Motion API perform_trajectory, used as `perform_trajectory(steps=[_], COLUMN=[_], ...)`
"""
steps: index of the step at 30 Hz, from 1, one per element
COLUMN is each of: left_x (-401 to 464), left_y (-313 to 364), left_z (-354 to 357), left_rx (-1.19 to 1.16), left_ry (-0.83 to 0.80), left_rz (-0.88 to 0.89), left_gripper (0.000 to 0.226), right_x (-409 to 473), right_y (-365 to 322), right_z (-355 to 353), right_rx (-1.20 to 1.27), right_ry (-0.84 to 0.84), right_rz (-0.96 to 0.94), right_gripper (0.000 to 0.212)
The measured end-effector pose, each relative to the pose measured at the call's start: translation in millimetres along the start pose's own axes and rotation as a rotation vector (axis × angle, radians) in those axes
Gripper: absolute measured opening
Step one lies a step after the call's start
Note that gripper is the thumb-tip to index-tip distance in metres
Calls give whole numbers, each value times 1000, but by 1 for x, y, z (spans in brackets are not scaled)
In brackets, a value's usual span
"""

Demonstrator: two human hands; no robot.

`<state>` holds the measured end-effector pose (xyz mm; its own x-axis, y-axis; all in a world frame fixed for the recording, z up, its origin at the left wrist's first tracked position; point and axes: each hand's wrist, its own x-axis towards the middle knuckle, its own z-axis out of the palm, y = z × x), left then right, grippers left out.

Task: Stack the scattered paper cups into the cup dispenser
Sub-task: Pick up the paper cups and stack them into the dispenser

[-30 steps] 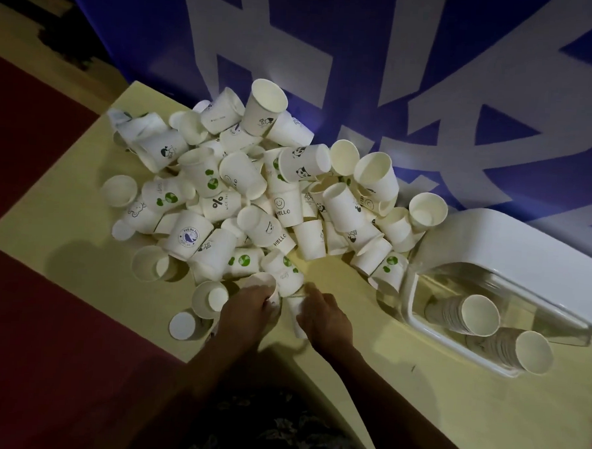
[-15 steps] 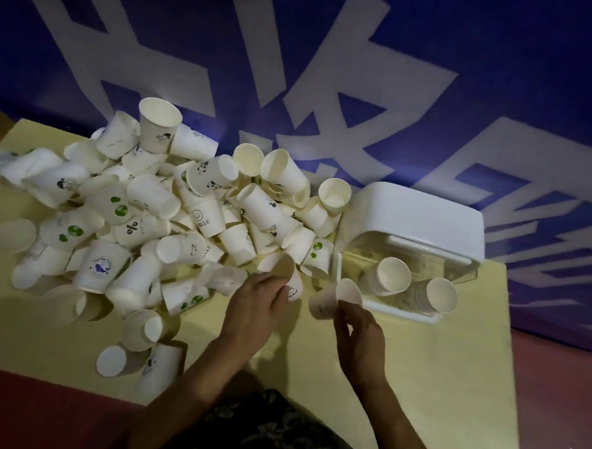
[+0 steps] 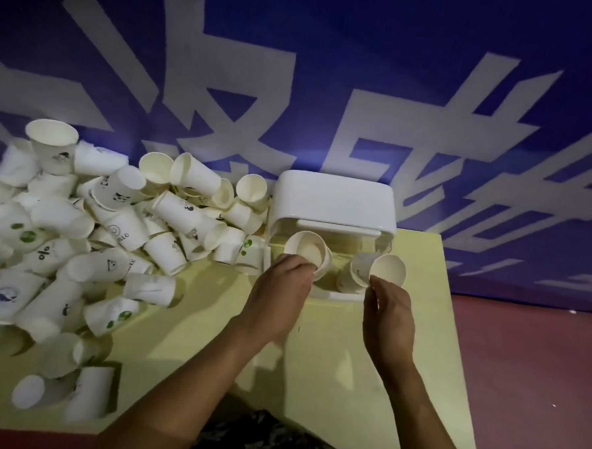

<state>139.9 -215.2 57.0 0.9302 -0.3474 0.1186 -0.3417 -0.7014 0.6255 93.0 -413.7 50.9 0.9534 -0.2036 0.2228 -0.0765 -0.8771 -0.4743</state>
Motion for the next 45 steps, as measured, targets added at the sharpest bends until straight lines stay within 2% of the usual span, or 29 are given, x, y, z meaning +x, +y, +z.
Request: perform_trajectory(steps=[5,7,9,13,17,26,30,34,36,38,39,41,45], left_x=[19,27,35,42,39,57,51,28,12,-7,-18,-39,-74], left_y=[12,16,19,22,16,22,16,3,-11,-33,-46,-76,-133], left_z=[29,34,37,49,61,77,75,62,49,32,23,5,-29], left_rx=[184,239,277,354,331,362,317,161,137,151,174,227,381], left_ry=[-153,-156,-152,-277,-368,-426,-350,-94,19,60,58,33,-54], left_rz=[-60,-87,-141,-237,-328,-290,-259,-211,-257,-371,-429,-542,-700], left_gripper=[31,28,24,24,23,31,31,29,25,22,21,22,36], right_x=[18,26,29,29,27,34,28,22,19,14,9,0,-10], right_y=[29,38,46,63,75,89,81,54,32,8,-5,-31,-73], right_z=[7,14,22,41,47,49,51,53,56,63,69,82,112], right_rx=[-80,-130,-160,-213,-152,-164,-120,-4,95,185,231,344,562], right_ry=[-235,-307,-346,-425,-422,-363,-288,-157,-181,-283,-351,-516,-793], right_rz=[-20,-49,-61,-65,-92,-198,-206,-235,-310,-363,-356,-223,324], right_gripper=[16,19,22,28,25,24,34,34,28,21,19,16,15])
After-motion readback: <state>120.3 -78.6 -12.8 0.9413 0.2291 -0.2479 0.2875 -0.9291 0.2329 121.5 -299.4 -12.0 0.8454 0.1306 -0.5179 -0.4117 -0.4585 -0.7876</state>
